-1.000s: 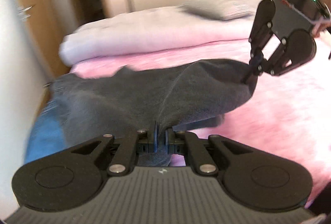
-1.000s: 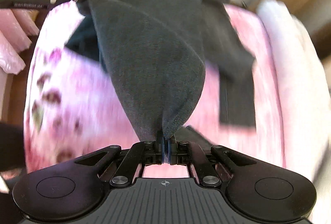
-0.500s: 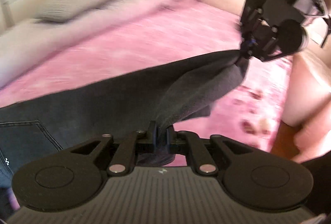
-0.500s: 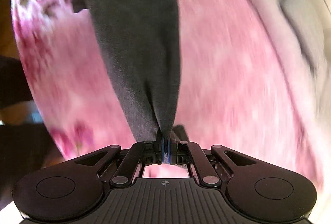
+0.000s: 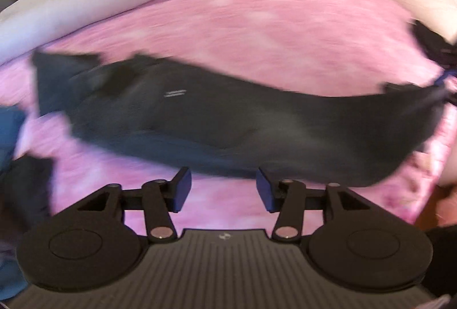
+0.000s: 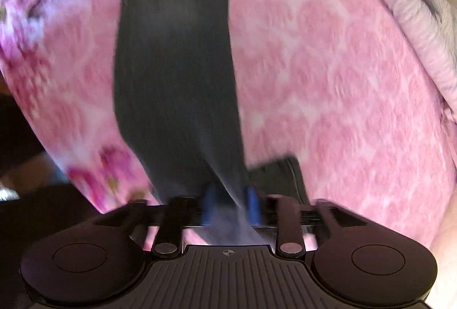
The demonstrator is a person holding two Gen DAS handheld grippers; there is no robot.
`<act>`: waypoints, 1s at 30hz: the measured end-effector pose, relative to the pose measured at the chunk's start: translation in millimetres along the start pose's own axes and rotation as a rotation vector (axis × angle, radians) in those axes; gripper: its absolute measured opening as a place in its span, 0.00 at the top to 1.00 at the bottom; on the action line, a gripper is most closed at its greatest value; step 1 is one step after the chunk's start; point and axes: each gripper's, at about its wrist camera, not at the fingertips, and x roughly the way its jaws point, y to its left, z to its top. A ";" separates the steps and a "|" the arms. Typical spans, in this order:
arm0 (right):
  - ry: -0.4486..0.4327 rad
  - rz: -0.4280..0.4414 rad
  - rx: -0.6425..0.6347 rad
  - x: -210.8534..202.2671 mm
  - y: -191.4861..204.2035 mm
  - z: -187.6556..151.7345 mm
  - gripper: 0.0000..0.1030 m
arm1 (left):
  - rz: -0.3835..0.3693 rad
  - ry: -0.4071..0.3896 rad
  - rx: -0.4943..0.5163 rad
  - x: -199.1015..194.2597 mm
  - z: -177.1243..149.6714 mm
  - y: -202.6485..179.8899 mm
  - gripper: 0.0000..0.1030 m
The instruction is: Fold clothes
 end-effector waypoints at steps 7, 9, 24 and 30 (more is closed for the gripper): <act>-0.175 0.137 0.045 6.4 20.0 101.3 0.49 | 0.047 0.009 -0.062 31.9 15.2 88.3 0.43; -0.233 0.176 0.042 22.9 18.0 140.3 0.47 | 0.037 0.013 -0.046 42.6 18.2 96.4 0.42; -0.318 0.476 0.166 177.1 -73.0 269.5 0.51 | 0.039 0.039 -0.289 58.3 4.8 89.7 0.23; -0.434 0.555 0.149 119.1 -55.1 247.8 0.93 | 0.001 -0.003 -0.474 28.8 12.8 93.2 0.23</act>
